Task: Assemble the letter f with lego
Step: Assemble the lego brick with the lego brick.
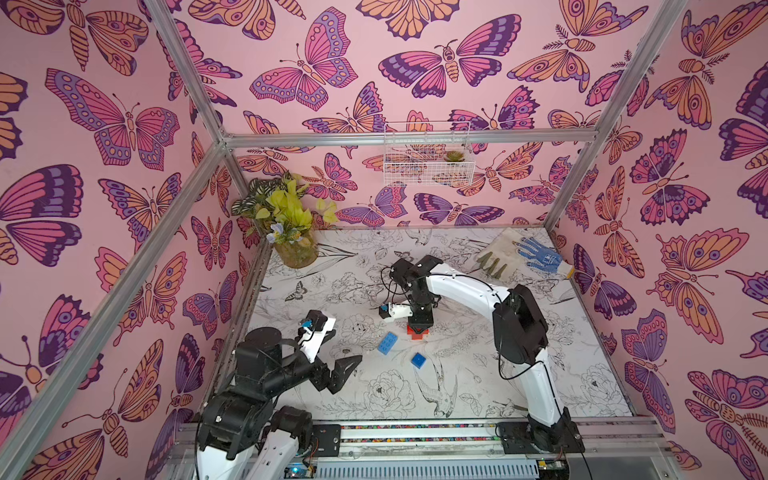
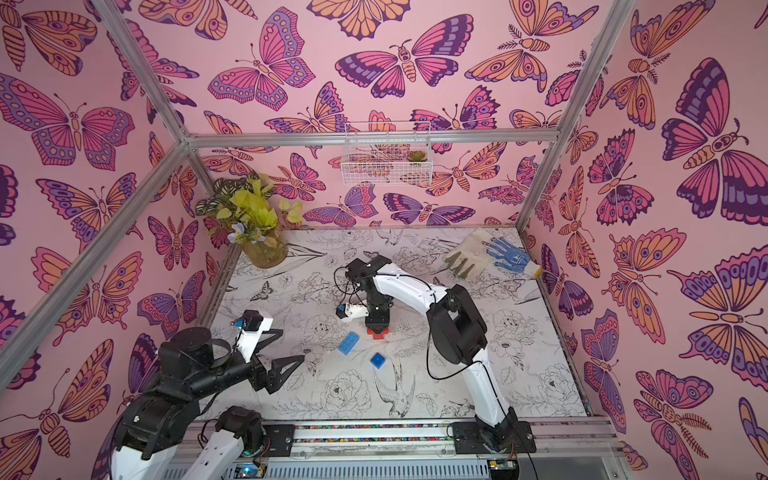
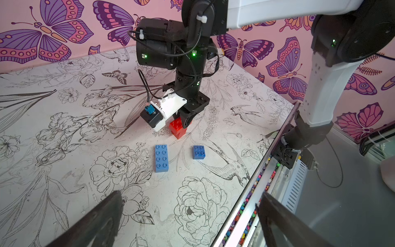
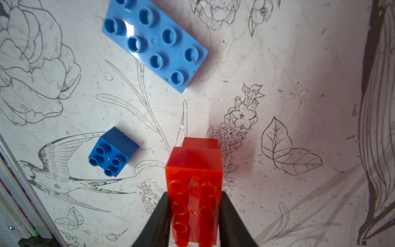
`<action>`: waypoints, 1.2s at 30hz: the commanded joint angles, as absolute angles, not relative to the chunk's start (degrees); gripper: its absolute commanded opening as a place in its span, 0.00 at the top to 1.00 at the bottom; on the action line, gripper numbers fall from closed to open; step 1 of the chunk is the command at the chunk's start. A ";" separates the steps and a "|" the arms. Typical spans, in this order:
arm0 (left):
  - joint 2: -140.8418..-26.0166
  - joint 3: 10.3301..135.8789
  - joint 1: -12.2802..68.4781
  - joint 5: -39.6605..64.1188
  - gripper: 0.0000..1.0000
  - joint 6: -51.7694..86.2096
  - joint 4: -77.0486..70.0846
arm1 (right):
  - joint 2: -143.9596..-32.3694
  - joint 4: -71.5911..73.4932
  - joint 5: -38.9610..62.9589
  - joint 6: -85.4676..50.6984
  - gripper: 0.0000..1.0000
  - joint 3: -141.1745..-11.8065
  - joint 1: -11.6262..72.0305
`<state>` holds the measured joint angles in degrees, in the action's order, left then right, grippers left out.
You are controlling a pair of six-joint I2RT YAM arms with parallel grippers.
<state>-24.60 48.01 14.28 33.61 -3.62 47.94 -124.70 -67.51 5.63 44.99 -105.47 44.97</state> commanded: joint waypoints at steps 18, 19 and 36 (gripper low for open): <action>-24.52 47.20 14.68 34.45 0.00 -3.87 46.96 | -123.25 -67.43 7.99 43.24 0.62 -102.96 44.80; -24.52 47.20 14.68 34.50 0.00 -3.87 46.98 | -122.97 -67.49 8.16 43.29 0.61 -103.01 44.82; -24.46 47.20 14.77 34.45 0.00 -3.87 46.97 | -121.01 -67.46 8.09 42.81 0.53 -103.18 44.81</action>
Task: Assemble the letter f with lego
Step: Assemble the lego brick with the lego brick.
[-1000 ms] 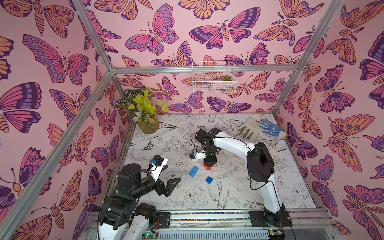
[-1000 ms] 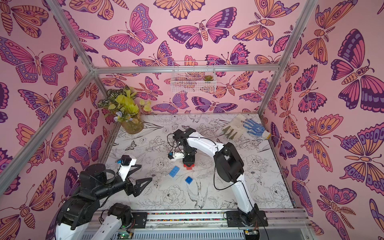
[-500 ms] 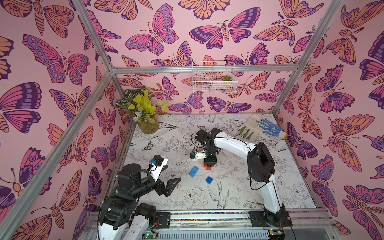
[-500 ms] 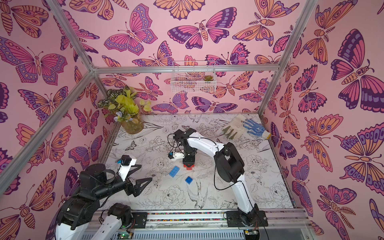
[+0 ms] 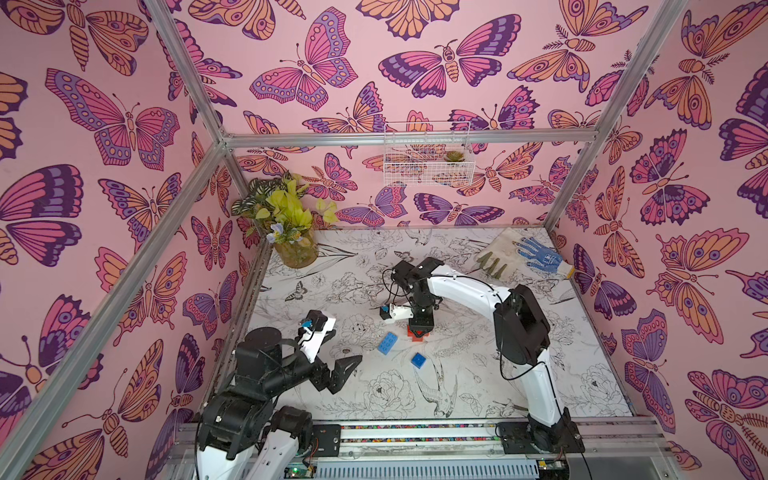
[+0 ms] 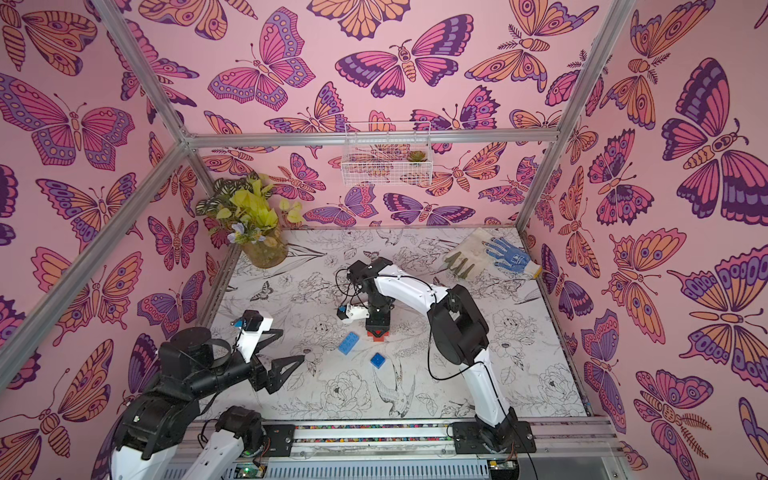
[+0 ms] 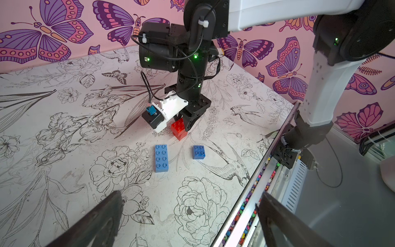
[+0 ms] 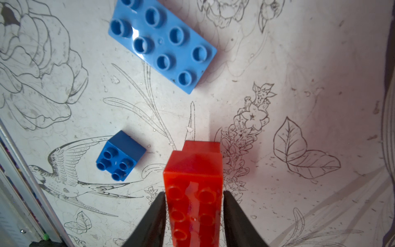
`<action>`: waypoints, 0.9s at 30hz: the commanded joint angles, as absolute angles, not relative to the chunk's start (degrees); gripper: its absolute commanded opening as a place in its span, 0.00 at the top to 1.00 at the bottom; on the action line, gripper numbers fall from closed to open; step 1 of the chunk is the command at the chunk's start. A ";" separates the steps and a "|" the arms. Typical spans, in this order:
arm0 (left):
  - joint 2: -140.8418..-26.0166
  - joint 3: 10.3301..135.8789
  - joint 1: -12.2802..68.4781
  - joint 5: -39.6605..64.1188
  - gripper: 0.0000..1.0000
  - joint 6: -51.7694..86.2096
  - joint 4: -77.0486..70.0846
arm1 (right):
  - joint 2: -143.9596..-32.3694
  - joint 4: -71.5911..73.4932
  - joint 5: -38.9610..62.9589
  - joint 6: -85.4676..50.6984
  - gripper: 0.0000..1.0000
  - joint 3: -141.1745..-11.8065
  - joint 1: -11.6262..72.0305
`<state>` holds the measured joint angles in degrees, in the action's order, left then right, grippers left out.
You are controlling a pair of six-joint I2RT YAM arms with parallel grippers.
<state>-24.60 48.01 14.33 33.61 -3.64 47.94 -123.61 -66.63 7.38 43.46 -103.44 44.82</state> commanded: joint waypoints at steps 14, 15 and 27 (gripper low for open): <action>-24.52 47.20 14.77 34.56 0.00 -3.87 46.97 | -113.02 -64.67 4.11 30.08 0.48 -100.83 45.00; -24.52 47.20 14.77 34.54 0.00 -3.87 46.94 | -112.63 -64.62 3.59 27.00 0.48 -100.73 45.00; -23.12 47.02 14.85 34.46 0.00 -4.12 47.06 | -102.99 -55.91 -2.86 1.58 0.45 -86.38 53.34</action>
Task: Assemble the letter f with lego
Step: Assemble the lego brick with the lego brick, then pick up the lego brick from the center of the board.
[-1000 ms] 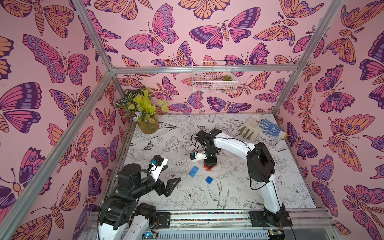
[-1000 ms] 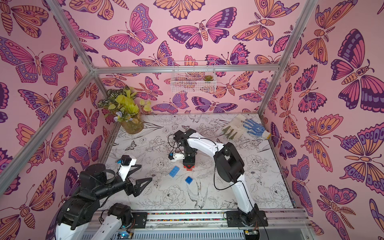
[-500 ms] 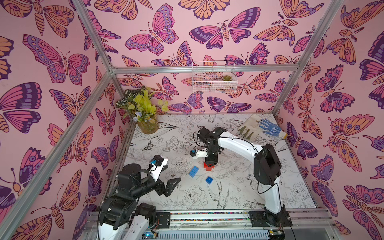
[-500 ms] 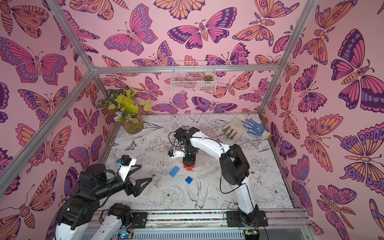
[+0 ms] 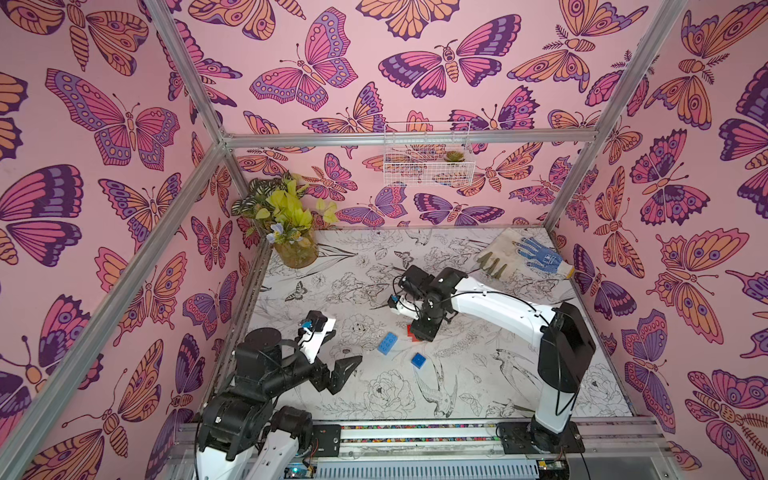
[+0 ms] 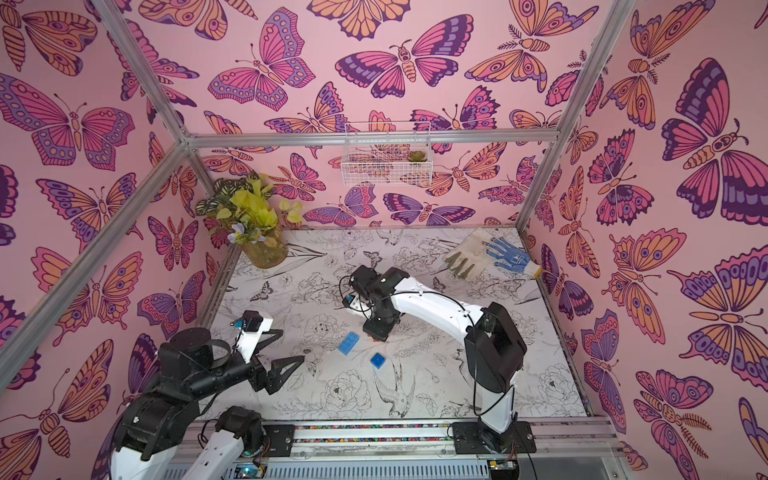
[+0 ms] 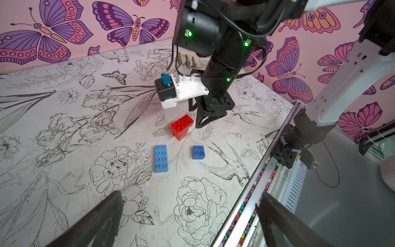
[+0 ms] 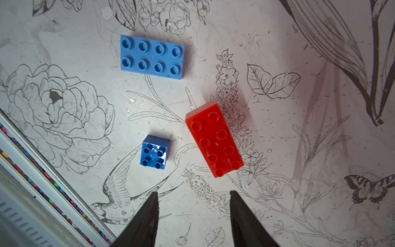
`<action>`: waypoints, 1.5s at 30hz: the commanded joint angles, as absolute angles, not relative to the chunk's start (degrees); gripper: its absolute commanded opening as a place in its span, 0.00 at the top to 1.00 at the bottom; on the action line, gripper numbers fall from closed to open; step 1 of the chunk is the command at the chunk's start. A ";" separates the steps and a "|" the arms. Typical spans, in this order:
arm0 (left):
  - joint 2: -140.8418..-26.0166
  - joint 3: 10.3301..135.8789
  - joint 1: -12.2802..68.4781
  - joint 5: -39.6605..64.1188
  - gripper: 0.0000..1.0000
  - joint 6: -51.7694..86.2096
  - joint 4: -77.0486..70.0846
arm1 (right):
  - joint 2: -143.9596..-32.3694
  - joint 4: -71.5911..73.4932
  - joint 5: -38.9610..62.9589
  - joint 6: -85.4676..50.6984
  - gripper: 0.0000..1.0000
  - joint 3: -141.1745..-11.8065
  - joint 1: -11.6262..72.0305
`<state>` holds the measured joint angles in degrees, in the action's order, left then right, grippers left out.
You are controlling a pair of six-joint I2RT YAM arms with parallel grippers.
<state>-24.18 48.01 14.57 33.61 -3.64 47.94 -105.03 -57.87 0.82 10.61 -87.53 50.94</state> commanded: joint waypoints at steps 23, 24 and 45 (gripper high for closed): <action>-23.73 47.11 14.97 34.76 0.00 -4.31 47.15 | -103.72 -44.16 -7.72 -7.30 0.46 -71.74 61.49; -23.66 47.11 14.95 34.68 0.00 -4.26 47.15 | -103.87 -43.91 -7.41 -7.27 0.46 -71.48 61.48; -23.73 47.11 14.94 34.46 0.00 -4.13 47.11 | -106.35 -39.23 -7.22 -6.64 0.46 -69.17 60.32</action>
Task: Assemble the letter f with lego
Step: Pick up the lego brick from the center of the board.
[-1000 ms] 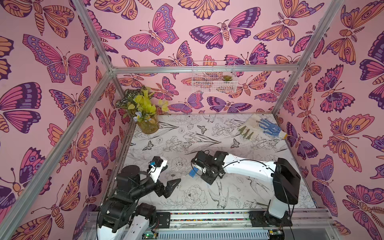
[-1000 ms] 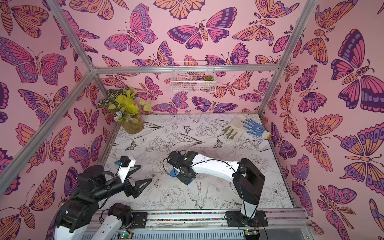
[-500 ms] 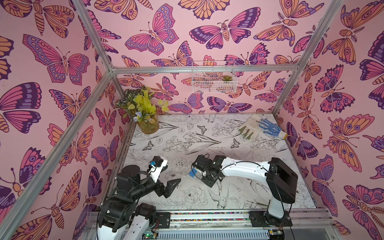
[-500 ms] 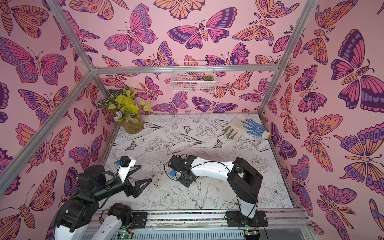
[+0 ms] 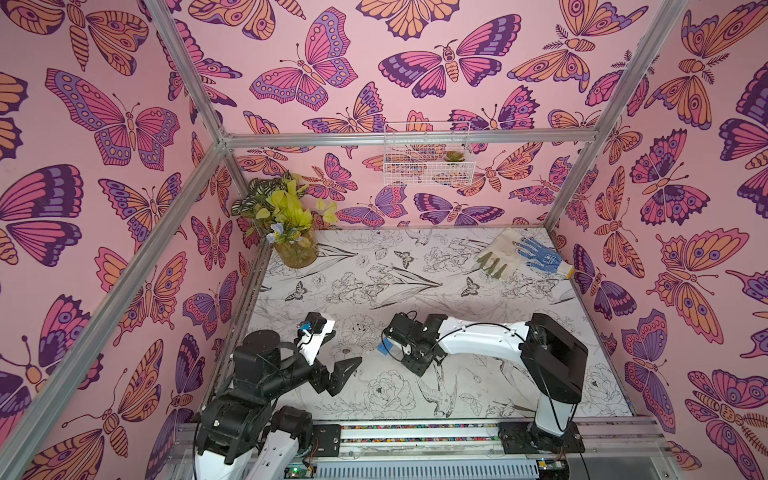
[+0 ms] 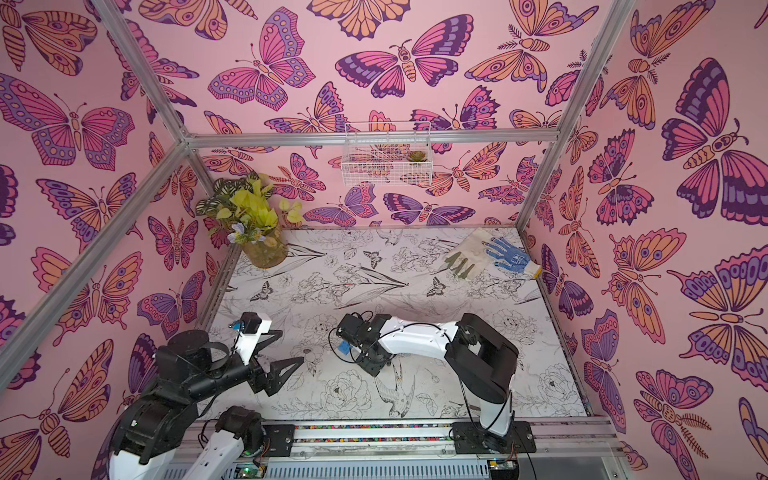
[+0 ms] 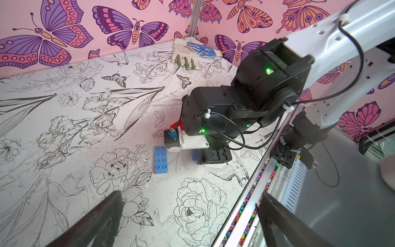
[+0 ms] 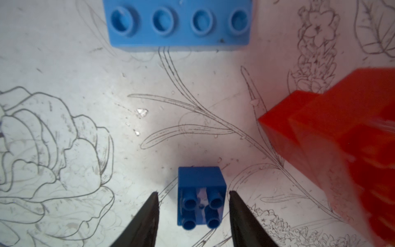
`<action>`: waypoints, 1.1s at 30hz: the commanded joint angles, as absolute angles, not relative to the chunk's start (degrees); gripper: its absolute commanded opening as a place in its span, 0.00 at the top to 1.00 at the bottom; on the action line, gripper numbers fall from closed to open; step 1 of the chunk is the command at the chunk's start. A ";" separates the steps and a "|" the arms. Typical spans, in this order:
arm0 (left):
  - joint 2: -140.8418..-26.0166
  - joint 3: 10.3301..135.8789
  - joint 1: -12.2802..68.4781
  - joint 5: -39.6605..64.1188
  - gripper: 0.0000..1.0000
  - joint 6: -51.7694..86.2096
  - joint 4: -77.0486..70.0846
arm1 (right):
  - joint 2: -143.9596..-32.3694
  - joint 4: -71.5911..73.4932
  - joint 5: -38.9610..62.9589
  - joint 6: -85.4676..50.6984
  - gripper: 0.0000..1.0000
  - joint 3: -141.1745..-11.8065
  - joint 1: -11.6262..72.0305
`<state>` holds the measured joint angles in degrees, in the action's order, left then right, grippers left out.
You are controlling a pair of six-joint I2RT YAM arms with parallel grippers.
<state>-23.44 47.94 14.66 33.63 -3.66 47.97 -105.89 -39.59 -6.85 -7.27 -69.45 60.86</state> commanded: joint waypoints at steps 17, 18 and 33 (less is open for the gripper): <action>-23.79 47.11 14.94 34.28 0.00 -4.31 47.20 | -107.98 -40.05 -5.66 -5.27 0.48 -70.09 59.67; -23.79 47.16 14.94 34.28 0.00 -4.32 47.28 | -108.18 -40.18 -5.54 -5.27 0.49 -70.20 59.66; -23.64 47.20 14.94 34.19 0.00 -4.68 47.54 | -106.05 -45.10 -5.13 -2.73 0.71 -72.74 59.67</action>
<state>-23.49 47.94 14.66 33.61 -3.90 47.97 -107.48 -41.65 -5.89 -4.54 -70.39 60.03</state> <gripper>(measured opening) 0.999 0.356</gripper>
